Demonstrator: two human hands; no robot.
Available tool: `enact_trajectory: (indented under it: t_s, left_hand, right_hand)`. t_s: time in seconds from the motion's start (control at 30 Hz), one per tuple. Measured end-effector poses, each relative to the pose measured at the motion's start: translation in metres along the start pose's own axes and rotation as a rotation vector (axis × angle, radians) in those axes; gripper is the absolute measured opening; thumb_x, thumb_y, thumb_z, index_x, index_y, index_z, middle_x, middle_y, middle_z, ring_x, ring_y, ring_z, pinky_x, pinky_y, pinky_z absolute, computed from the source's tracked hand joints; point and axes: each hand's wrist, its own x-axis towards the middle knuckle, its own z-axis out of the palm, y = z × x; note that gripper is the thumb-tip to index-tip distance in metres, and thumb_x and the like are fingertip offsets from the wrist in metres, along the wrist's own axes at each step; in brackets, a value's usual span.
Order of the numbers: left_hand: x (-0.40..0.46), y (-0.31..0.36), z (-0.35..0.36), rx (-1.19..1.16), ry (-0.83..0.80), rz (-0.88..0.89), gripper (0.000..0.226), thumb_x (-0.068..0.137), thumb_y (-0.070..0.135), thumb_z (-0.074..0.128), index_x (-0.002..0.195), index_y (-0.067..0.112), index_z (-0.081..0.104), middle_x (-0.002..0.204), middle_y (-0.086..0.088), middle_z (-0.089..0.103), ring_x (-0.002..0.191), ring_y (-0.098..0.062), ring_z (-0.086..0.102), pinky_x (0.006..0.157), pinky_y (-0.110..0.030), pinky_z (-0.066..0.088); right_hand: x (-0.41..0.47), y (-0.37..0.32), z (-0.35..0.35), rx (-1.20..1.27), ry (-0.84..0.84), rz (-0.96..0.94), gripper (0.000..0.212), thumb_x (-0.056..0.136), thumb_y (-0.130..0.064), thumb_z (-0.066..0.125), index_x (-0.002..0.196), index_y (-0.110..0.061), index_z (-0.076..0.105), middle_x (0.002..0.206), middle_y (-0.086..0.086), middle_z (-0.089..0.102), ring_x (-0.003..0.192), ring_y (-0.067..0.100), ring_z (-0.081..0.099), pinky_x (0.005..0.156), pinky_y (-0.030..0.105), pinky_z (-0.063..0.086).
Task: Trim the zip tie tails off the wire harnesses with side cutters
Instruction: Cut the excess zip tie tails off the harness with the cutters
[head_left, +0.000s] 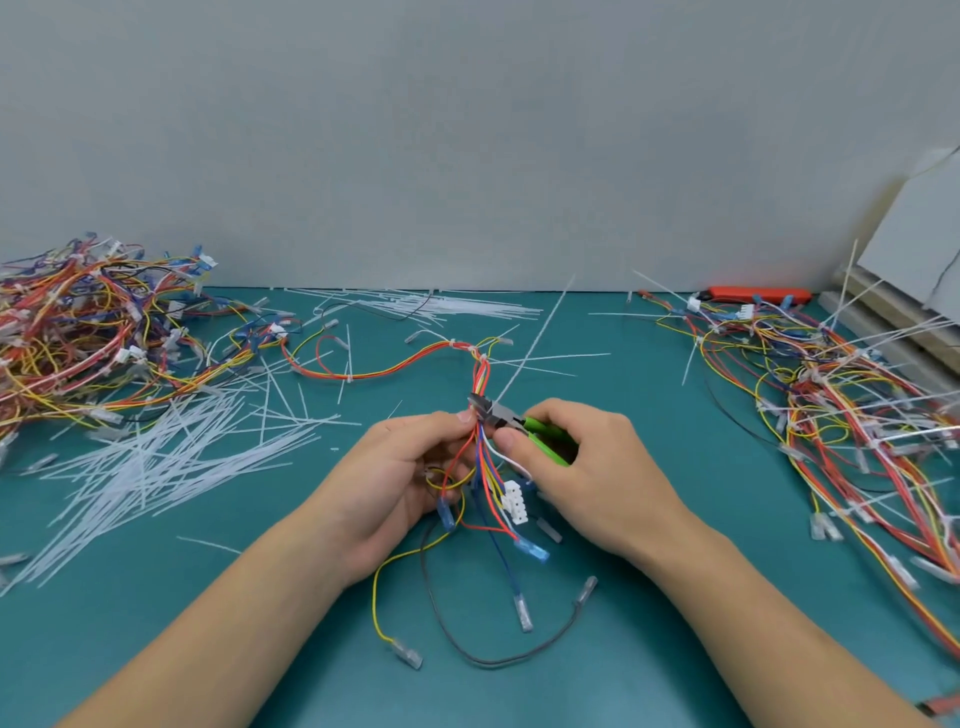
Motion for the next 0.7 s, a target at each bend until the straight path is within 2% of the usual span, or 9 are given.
enact_trajectory:
  t_s: [0.17, 0.3, 0.43, 0.53, 0.7]
  left_hand:
    - [-0.0002, 0.0006, 0.0035, -0.003, 0.015, 0.004, 0.013, 0.079, 0.026, 0.07, 0.074, 0.016, 0.076, 0.073, -0.004, 0.062, 0.059, -0.013, 0.052, 0.051, -0.023, 0.042]
    - [-0.0003, 0.0001, 0.0048, 0.048, 0.033, 0.025, 0.015, 0.084, 0.023, 0.069, 0.072, 0.017, 0.076, 0.071, -0.001, 0.059, 0.06, -0.012, 0.05, 0.051, -0.022, 0.04]
    - [-0.0019, -0.001, 0.0075, 0.064, 0.041, 0.056, 0.013, 0.08, 0.026, 0.069, 0.079, 0.016, 0.076, 0.071, -0.002, 0.059, 0.06, -0.012, 0.051, 0.052, -0.023, 0.039]
    - [-0.0035, -0.0009, 0.0078, 0.099, 0.022, 0.056, 0.014, 0.08, 0.028, 0.07, 0.085, 0.017, 0.078, 0.074, -0.001, 0.063, 0.061, -0.01, 0.053, 0.054, -0.023, 0.04]
    - [-0.0042, -0.0006, 0.0073, 0.116, 0.019, 0.042, 0.033, 0.081, 0.03, 0.07, 0.104, 0.009, 0.078, 0.079, 0.0, 0.065, 0.064, -0.011, 0.054, 0.055, -0.023, 0.041]
  right_hand:
    - [0.0011, 0.0009, 0.0, -0.01, -0.004, -0.007, 0.048, 0.085, -0.077, 0.056, 0.082, -0.029, 0.064, 0.069, -0.01, 0.062, 0.063, 0.009, 0.054, 0.061, 0.036, 0.049]
    - [0.0008, 0.0007, -0.0003, -0.008, -0.008, 0.0, 0.047, 0.085, -0.075, 0.056, 0.082, -0.029, 0.065, 0.069, -0.012, 0.062, 0.063, 0.009, 0.054, 0.06, 0.035, 0.047]
    - [0.0007, -0.0007, -0.0009, 0.009, -0.015, 0.009, 0.048, 0.083, -0.076, 0.056, 0.081, -0.028, 0.065, 0.066, -0.009, 0.061, 0.061, 0.009, 0.052, 0.059, 0.033, 0.044]
    - [0.0012, -0.0015, -0.0033, 0.045, -0.037, 0.035, 0.05, 0.08, -0.079, 0.056, 0.074, -0.029, 0.061, 0.055, -0.011, 0.054, 0.053, 0.008, 0.044, 0.055, 0.031, 0.036]
    - [0.0022, 0.0006, -0.007, 0.061, -0.036, 0.023, 0.052, 0.08, -0.078, 0.06, 0.073, -0.026, 0.061, 0.049, -0.012, 0.045, 0.049, 0.008, 0.037, 0.053, 0.029, 0.031]
